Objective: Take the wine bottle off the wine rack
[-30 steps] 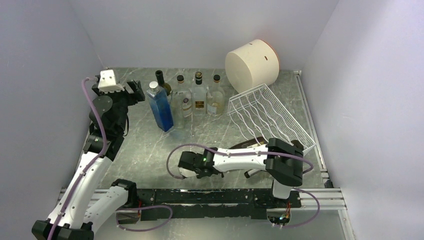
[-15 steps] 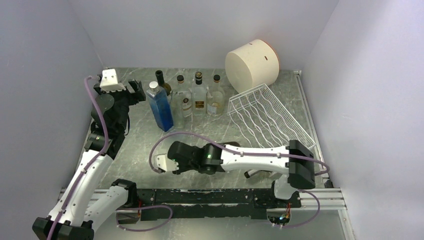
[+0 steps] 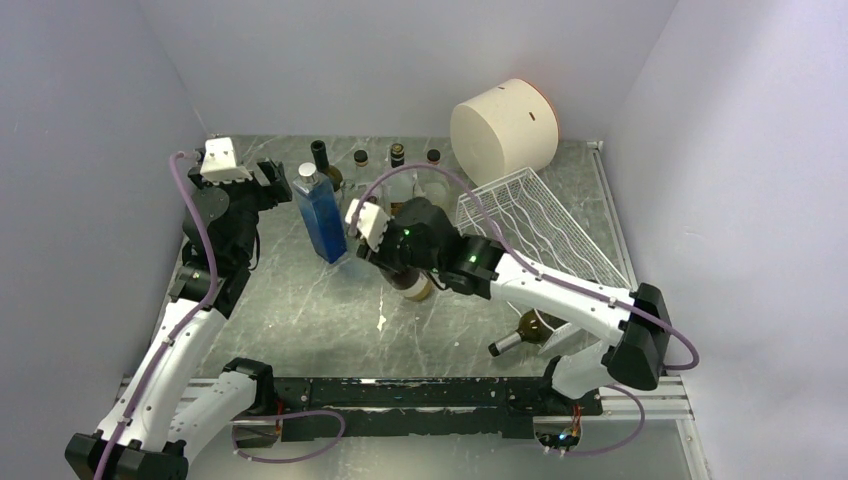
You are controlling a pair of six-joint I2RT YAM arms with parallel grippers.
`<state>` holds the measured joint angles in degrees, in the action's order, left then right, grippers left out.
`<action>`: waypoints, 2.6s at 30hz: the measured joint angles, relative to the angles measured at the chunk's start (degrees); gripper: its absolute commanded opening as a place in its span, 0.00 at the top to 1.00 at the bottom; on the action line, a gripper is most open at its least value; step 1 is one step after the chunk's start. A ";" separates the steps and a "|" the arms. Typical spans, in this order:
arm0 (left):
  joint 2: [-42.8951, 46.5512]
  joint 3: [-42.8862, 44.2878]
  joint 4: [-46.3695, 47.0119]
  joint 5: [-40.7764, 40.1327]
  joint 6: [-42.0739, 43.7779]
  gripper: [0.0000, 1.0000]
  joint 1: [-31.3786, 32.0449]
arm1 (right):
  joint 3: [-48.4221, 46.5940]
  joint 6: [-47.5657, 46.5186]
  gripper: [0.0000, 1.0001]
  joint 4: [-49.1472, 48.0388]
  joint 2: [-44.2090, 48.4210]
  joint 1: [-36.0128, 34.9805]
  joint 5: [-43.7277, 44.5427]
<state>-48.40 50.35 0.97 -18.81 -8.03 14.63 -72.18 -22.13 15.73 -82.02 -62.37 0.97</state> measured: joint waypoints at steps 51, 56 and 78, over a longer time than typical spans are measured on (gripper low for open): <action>-0.39 0.50 -0.04 0.31 -0.20 0.14 -0.35 | 10.56 14.34 0.60 -44.89 -8.87 16.20 -1.11; -0.39 0.50 -0.07 0.83 -0.35 0.14 -0.57 | 10.47 13.27 0.30 -45.62 -8.79 16.22 -1.53; -0.37 0.50 -0.07 1.29 -0.50 0.14 -0.68 | 11.80 -5.90 0.00 -14.38 18.45 16.28 -1.03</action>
<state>-48.77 50.85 0.91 -17.52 -8.54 13.96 -60.38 -28.03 1.34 -63.57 -46.09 -0.05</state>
